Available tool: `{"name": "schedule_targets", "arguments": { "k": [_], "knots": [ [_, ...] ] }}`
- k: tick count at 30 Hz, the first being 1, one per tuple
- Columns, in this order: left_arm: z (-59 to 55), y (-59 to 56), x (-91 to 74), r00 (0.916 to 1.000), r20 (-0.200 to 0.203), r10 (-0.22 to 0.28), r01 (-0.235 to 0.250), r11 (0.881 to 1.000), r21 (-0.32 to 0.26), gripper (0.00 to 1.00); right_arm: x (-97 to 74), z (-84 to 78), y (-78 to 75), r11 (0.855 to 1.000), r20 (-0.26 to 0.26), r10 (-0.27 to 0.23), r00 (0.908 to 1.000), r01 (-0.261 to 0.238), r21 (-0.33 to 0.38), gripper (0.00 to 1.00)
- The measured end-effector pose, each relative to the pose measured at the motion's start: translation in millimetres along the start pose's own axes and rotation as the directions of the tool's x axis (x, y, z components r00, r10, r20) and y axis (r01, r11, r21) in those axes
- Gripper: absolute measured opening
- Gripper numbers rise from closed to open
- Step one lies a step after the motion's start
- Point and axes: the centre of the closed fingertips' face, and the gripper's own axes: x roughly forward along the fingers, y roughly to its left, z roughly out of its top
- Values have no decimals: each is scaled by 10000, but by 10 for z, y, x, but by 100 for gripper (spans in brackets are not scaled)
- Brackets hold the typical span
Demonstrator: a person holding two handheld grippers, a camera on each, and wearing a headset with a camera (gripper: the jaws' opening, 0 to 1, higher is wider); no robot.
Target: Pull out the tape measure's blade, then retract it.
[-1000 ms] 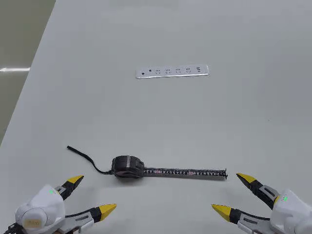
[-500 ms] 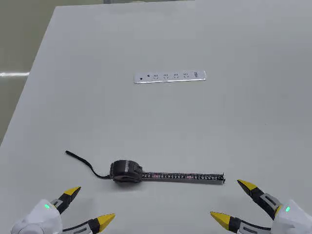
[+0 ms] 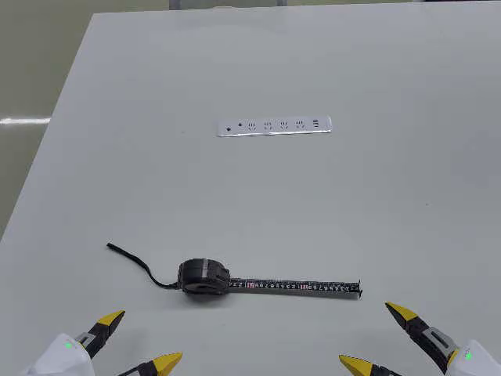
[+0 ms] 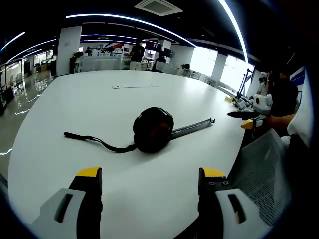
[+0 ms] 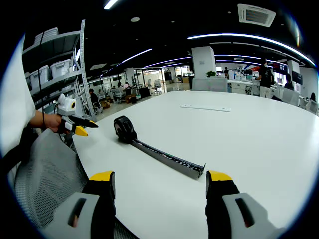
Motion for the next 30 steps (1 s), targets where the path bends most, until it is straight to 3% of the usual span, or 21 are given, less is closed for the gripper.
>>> {"name": "schedule_targets", "arguments": {
  "k": [16,30],
  "knots": [
    [11,-10,22,10000,-50,-30,30,10000,71,77,-5,-34,-6,9998,9,-11,10000,11,186,74],
    [141,-65,131,9999,-28,-97,97,9999,79,78,63,-25,6,9999,6,148,9999,-148,81,73]
  ]
}}
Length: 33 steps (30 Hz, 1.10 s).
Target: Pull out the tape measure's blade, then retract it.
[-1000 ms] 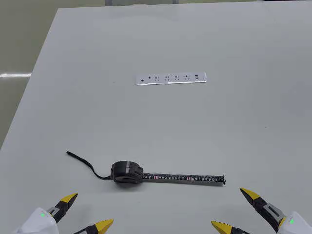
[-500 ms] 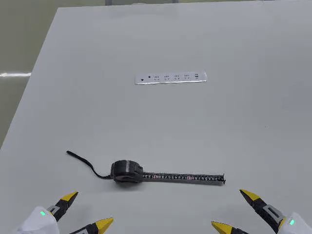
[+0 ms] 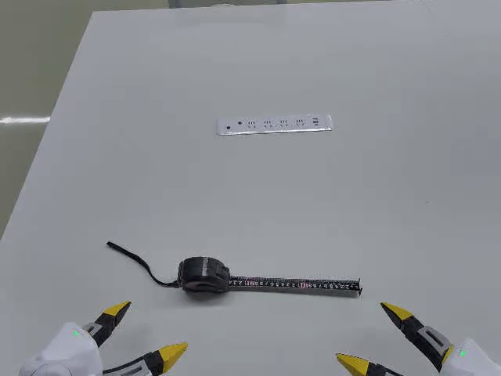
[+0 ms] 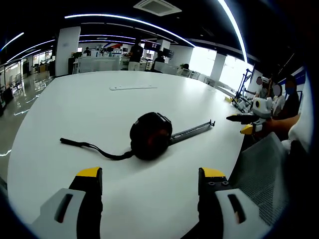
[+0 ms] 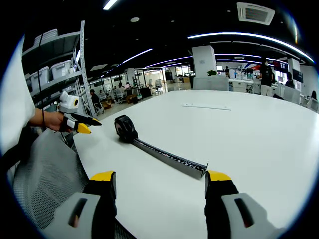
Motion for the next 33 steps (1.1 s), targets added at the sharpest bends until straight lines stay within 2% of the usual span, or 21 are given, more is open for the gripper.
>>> {"name": "schedule_targets", "arguments": {
  "k": [13,20,23,30,33],
  "knots": [
    [94,-132,201,9998,-153,-90,89,10000,-42,78,69,-29,-1,9999,-41,161,9999,-161,-49,72],
    [169,-168,322,9998,-155,100,-103,9998,-193,79,83,-21,-28,9999,-18,165,9999,-165,-20,72],
    [164,-201,375,9996,-276,8,-12,9999,-146,79,98,-9,-32,9999,3,167,9999,-167,-6,72],
    [151,-193,489,9991,-386,167,-178,9995,-276,82,125,0,-65,9998,31,173,9998,-173,11,72],
    [184,-198,531,9990,-363,252,-262,9992,-295,84,132,2,-82,9998,47,172,9998,-172,27,72]
  ]
}}
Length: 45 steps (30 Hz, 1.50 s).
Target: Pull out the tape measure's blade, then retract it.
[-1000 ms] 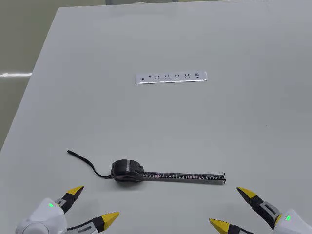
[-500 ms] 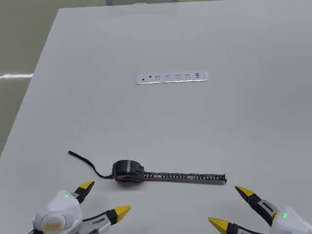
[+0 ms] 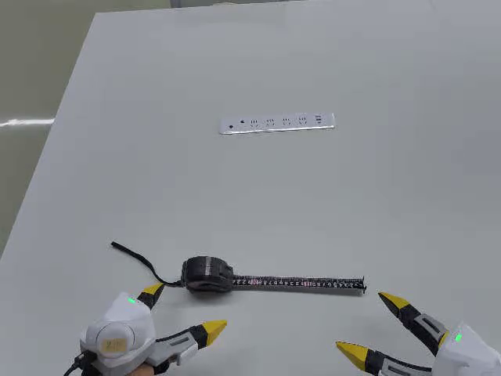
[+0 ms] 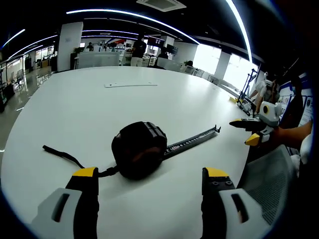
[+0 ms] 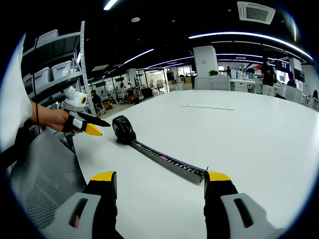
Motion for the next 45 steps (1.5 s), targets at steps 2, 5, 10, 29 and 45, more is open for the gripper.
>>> {"name": "schedule_targets", "arguments": {
  "k": [2,5,10,29,45],
  "knots": [
    [11,-10,38,10000,-36,49,-49,10000,-34,86,13,-4,-9,10000,-14,-7,10000,7,4,72],
    [3,-33,91,9998,-191,56,-57,10000,-23,87,27,-1,-19,10000,-29,9,10000,-9,9,72],
    [1,-17,172,9991,-319,285,-290,9994,-162,90,41,7,-38,10000,-27,31,10000,-31,-23,72],
    [53,-8,360,9970,-472,615,-643,9962,-593,89,91,99,-150,10000,137,12,9999,-13,61,71],
    [59,20,452,9935,-654,927,-992,9895,-1049,88,163,44,-224,9994,-147,339,9993,-340,-117,66]
  ]
}}
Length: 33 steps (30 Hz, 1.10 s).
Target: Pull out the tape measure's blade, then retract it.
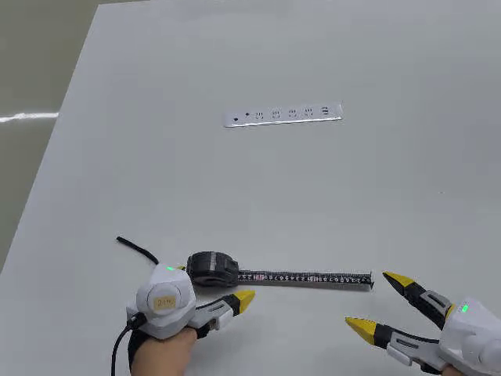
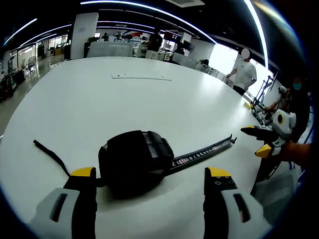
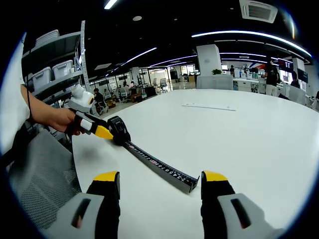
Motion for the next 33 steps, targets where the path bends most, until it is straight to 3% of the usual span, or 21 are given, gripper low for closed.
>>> {"name": "schedule_targets", "arguments": {
  "k": [33],
  "knots": [
    [-4,11,160,9973,-273,683,-701,9950,-711,89,98,-202,-206,9991,-519,407,9978,-413,-92,59]
  ]
}}
